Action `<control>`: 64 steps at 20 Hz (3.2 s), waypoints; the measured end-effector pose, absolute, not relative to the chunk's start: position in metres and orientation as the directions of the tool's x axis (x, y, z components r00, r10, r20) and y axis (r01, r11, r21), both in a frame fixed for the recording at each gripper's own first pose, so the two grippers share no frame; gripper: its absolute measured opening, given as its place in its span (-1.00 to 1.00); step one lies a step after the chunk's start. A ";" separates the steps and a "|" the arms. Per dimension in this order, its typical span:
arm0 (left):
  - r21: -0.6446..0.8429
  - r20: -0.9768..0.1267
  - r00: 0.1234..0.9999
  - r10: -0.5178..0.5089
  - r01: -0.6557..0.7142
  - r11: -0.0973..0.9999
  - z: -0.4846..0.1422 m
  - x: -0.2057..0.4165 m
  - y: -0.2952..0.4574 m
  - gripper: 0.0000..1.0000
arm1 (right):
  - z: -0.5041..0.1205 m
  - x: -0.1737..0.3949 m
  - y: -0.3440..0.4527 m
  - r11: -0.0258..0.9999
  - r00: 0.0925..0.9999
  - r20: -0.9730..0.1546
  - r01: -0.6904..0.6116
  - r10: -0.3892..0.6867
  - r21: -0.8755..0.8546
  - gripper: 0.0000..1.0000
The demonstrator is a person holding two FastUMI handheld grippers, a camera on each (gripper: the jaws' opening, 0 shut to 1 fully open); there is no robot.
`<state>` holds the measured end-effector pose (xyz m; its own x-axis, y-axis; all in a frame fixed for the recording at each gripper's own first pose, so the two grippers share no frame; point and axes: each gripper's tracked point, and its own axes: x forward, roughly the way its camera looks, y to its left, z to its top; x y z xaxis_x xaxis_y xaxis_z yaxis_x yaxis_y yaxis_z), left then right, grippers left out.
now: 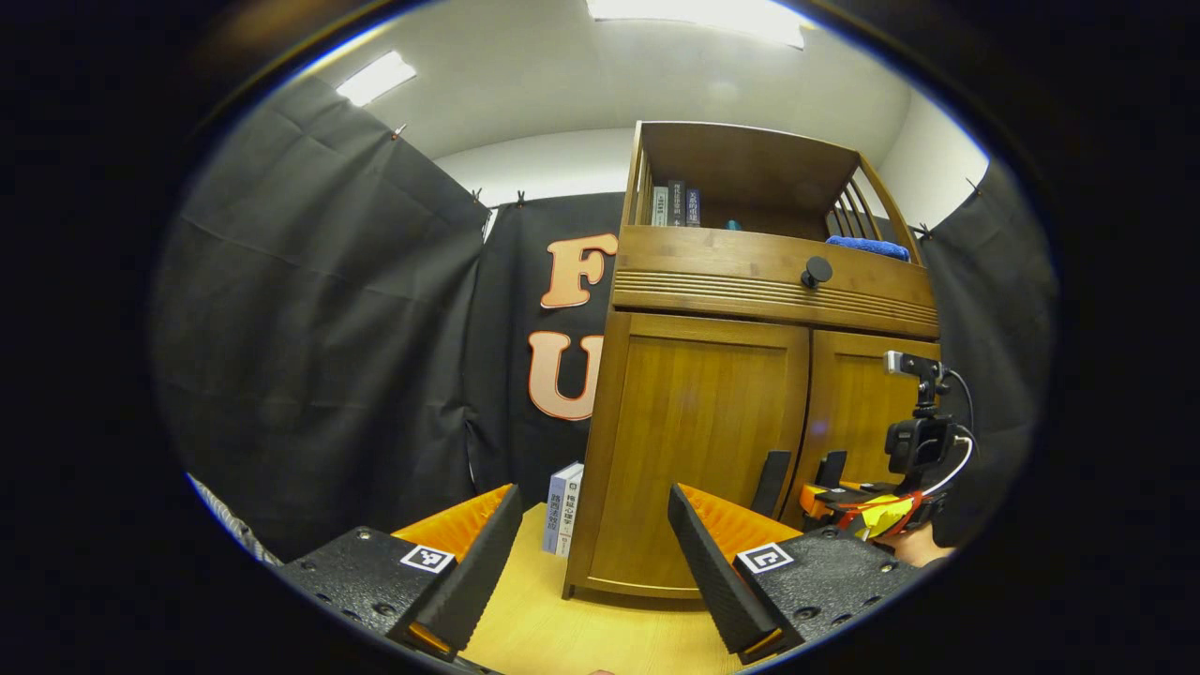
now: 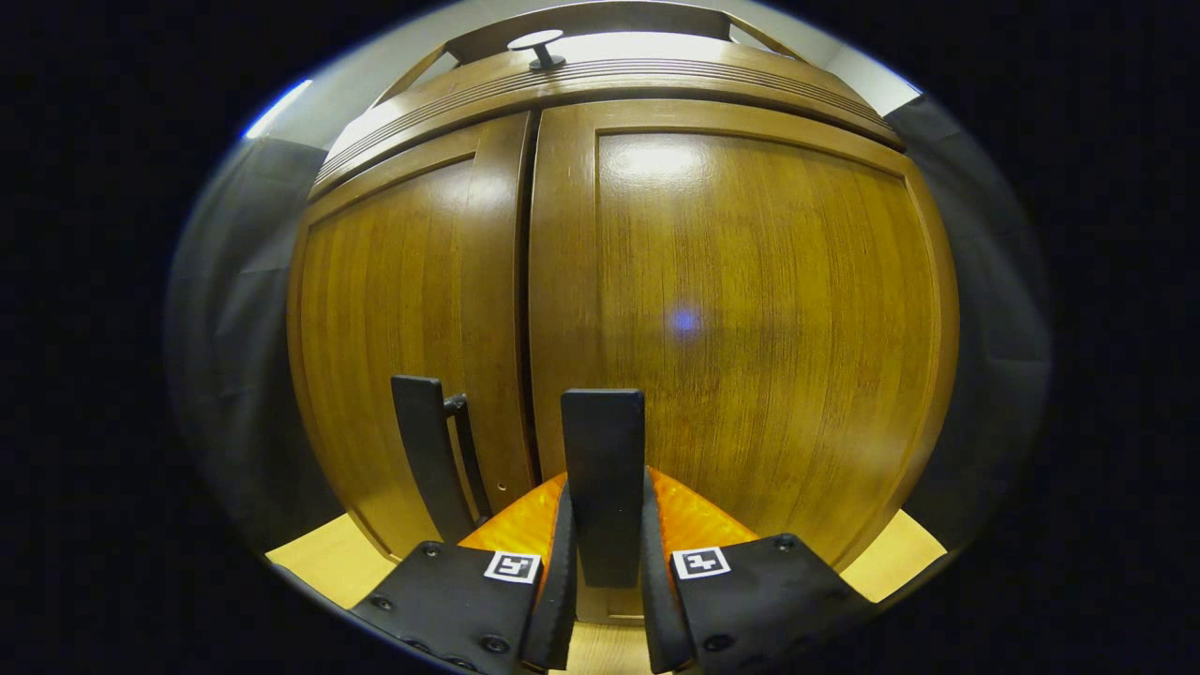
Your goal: Open the right door of the double-door shoe cabinet with the right hand, and open the left door with the left hand.
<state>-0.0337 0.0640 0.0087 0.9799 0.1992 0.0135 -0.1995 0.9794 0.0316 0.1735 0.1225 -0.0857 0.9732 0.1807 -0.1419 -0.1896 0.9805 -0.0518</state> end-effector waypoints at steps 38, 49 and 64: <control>0.024 -0.002 0.999 -0.051 0.051 0.998 0.001 -0.027 -0.022 0.83 | -0.056 -0.012 -0.004 0.985 0.978 -0.148 -0.159 0.147 -0.069 -0.31; 0.019 -0.001 0.992 -0.124 0.124 0.992 -0.002 -0.015 -0.064 0.83 | -0.043 -0.038 -0.080 0.996 0.988 -0.152 -0.012 -0.001 -0.083 -0.32; 0.006 0.003 0.998 -0.069 0.069 0.998 -0.006 -0.010 -0.050 0.83 | -0.035 -0.033 -0.156 0.997 0.983 -0.179 -0.060 0.050 -0.052 -0.70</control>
